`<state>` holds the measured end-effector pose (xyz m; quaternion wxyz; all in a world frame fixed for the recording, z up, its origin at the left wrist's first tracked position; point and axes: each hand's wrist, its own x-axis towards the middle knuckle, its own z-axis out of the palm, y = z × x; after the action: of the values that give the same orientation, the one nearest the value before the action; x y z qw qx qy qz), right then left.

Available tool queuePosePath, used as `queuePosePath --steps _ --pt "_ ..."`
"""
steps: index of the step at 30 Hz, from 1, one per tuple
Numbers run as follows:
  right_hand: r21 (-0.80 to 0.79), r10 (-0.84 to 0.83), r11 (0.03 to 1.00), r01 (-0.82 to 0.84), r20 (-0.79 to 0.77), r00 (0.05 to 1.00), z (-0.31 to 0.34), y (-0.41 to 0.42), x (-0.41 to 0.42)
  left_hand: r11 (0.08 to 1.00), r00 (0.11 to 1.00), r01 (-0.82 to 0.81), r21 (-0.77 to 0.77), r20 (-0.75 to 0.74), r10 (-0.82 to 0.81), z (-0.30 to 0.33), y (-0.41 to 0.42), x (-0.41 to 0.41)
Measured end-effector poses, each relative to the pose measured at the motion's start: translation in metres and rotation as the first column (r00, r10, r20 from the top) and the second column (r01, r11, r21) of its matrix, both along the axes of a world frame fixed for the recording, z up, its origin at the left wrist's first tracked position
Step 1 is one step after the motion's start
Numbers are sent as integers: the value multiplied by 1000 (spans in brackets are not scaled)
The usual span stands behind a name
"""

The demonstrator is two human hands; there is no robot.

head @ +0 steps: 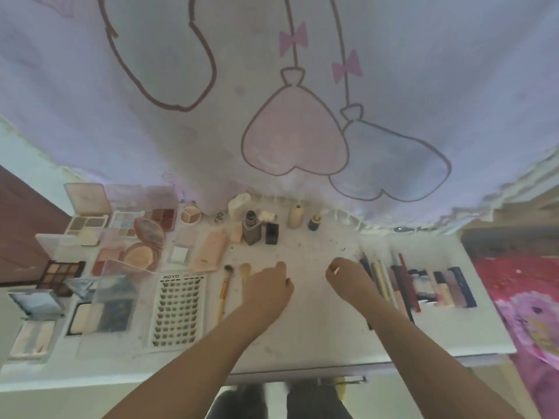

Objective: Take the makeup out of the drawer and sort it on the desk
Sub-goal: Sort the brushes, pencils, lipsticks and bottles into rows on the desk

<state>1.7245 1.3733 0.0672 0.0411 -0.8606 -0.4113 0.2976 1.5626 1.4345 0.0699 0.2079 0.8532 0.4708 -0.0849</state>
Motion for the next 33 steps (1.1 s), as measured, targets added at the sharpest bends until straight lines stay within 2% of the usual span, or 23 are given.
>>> queuePosePath --steps 3,6,11,15,21,27,33 --pt "-12 -16 1000 16 46 999 2 -18 43 985 993 93 -145 84 -81 -6 -26 59" --pt "-51 -5 999 8 57 998 -3 -28 65 974 993 89 -210 93 -71 -16 -44 107" --pt "-44 25 999 -23 48 999 -16 -34 77 979 999 -35 -200 18 40 -37 -55 150" --pt "-74 119 991 -112 98 988 -23 -33 83 977 995 -100 -189 -44 93 -45 -57 160" --pt "-130 235 967 -220 116 965 -25 -30 80 975 988 -140 -173 -85 126 -47 -52 144" --pt "-69 189 980 -187 28 982 -22 -11 54 987 985 -127 -95 -131 114 -39 -36 98" --pt "-19 190 981 -191 -42 981 -20 19 -10 987 968 -158 -20 -202 151 -36 -11 24"
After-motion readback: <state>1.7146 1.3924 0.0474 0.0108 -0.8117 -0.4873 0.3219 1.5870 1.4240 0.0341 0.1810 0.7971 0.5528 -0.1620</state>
